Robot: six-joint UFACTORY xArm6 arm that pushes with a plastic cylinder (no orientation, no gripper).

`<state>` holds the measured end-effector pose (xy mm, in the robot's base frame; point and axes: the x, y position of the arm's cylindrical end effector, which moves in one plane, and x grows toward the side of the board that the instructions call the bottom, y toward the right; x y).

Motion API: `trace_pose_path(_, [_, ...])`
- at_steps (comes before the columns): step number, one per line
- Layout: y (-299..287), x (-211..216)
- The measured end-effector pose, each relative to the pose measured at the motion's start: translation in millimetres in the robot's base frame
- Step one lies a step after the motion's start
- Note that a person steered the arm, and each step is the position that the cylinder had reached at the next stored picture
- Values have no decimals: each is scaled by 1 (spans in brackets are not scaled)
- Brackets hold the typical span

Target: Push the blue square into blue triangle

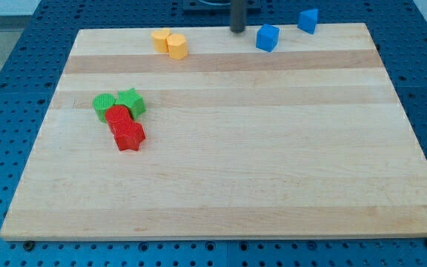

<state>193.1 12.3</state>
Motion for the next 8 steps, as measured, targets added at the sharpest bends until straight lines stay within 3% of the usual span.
trace_pose_path(1, [-3,0])
trace_pose_path(3, [-3,71])
trace_pose_path(8, [84,20])
